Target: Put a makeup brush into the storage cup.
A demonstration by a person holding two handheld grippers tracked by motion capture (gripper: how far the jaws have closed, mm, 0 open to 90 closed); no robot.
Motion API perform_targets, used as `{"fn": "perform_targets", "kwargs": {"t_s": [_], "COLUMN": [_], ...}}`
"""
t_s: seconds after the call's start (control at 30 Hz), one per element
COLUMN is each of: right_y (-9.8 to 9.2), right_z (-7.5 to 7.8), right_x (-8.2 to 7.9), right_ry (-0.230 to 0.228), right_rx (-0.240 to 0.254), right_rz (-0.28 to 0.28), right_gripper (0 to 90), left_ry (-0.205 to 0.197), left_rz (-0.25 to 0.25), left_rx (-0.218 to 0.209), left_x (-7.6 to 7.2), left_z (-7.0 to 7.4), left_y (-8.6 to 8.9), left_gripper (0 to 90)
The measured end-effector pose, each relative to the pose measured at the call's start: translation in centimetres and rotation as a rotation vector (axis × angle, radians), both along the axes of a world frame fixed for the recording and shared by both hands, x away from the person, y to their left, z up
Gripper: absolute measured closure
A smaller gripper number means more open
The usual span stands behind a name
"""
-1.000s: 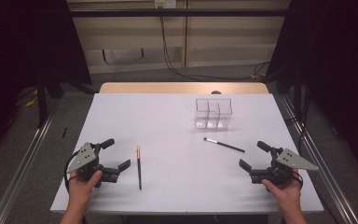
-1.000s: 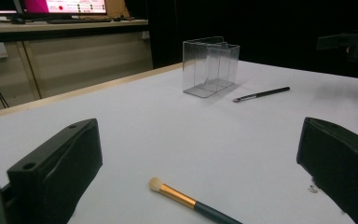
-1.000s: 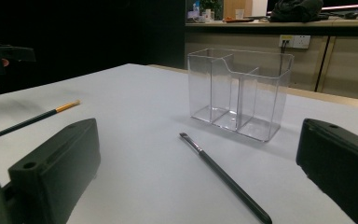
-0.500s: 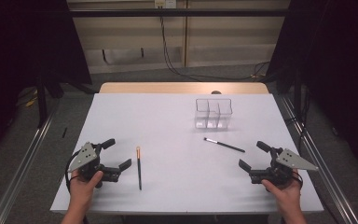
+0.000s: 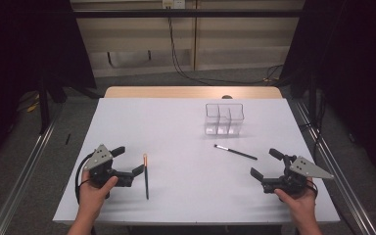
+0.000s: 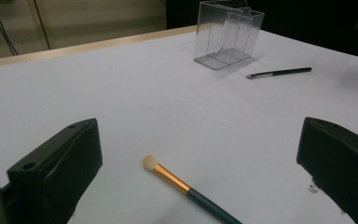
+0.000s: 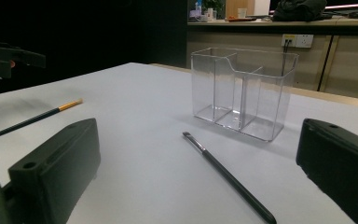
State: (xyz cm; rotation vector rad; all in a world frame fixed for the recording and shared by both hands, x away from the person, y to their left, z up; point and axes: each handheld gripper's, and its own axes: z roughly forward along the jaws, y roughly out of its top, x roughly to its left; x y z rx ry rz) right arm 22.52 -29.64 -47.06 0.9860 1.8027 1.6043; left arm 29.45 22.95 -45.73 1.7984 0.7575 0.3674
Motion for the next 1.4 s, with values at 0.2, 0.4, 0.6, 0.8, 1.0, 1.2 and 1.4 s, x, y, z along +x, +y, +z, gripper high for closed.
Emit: {"fn": "perform_targets", "kwargs": {"t_s": [0.2, 0.4, 0.6, 0.8, 1.0, 1.2, 1.4], "right_y": [0.0, 0.0, -0.1, -0.1, -0.1, -0.1, 0.0], "right_z": [0.0, 0.0, 0.0, 0.0, 0.0, 0.0, 0.0], "right_x": [0.0, 0.0, 0.0, 0.0, 0.0, 0.0, 0.0], "right_ry": [-0.001, -0.001, 0.001, 0.001, 0.0, 0.002, 0.002], "right_rx": [0.0, -0.001, 0.001, -0.003, -0.001, -0.004, -0.005], "right_rz": [0.003, 0.004, -0.004, -0.003, 0.0, -0.001, 0.003], "right_gripper": [0.0, 0.0, 0.0, 0.0, 0.0, 0.0, 0.0], "left_ry": [0.031, 0.033, 0.061, 0.15, 0.21, 0.28, 0.407], "left_rz": [0.008, -0.006, -0.009, -0.01, -0.003, -0.003, 0.003], "left_rx": [-0.022, -0.019, -0.018, 0.004, 0.066, 0.172, 0.242], "left_x": [0.5, 1.2, 1.6, 2.3, 2.7, 2.9, 3.4], "left_z": [0.1, 0.1, 0.3, 0.3, 0.2, 0.4, 1.0], "left_y": [-0.8, -1.8, -2.4, -3.0, -3.6, -4.4, -5.1], "left_gripper": [0.0, 0.0, 0.0, 0.0, 0.0, 0.0, 0.0]}}
